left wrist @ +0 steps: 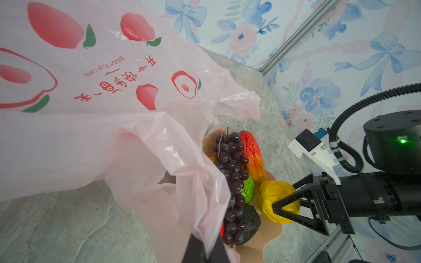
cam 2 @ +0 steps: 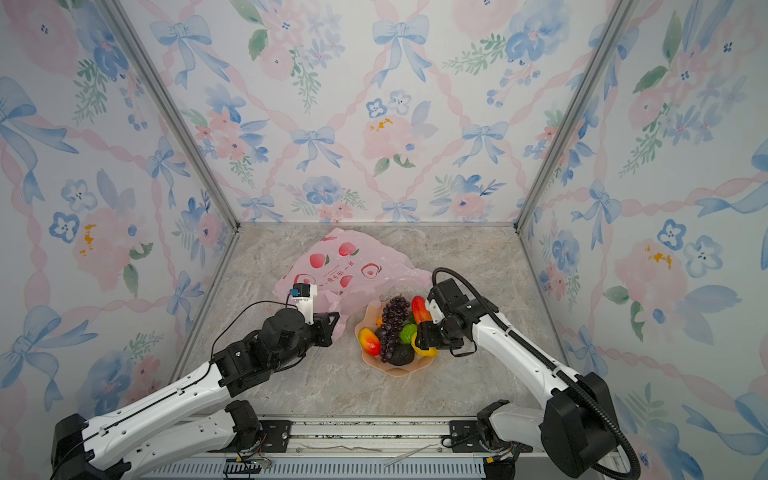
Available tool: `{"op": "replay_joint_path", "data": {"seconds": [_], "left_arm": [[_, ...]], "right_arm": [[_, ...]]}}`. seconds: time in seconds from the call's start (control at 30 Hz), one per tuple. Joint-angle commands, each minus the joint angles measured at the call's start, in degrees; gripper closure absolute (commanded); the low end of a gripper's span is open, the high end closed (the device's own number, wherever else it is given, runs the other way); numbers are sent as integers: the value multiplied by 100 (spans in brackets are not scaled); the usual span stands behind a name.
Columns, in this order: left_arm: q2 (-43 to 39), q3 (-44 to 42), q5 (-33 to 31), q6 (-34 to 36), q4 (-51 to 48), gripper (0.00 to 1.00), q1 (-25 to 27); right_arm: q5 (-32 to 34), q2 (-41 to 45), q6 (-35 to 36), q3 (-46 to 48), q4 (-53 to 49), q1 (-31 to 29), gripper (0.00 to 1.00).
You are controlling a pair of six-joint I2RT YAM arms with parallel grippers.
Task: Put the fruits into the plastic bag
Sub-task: 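Lower the right gripper over the bowl and grasp the yellow fruit, then lift the yellow fruit with the right gripper and carry it toward the bag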
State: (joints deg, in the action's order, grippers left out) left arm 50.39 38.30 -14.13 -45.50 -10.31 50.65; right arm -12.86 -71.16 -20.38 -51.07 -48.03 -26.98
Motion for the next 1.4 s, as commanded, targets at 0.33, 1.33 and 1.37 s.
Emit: {"op": "replay_joint_path", "data": {"seconds": [0.33, 1.33, 1.37], "left_arm": [[-75, -77, 5, 67, 79, 100, 49], [-56, 116, -3, 60, 69, 100, 51], [-57, 105, -7, 53, 68, 100, 42]], "right_arm": [[-52, 404, -19, -257, -397, 48, 33], [-542, -27, -653, -1693, 97, -1187, 34], [-550, -126, -639, -1719, 124, -1240, 34]]}}
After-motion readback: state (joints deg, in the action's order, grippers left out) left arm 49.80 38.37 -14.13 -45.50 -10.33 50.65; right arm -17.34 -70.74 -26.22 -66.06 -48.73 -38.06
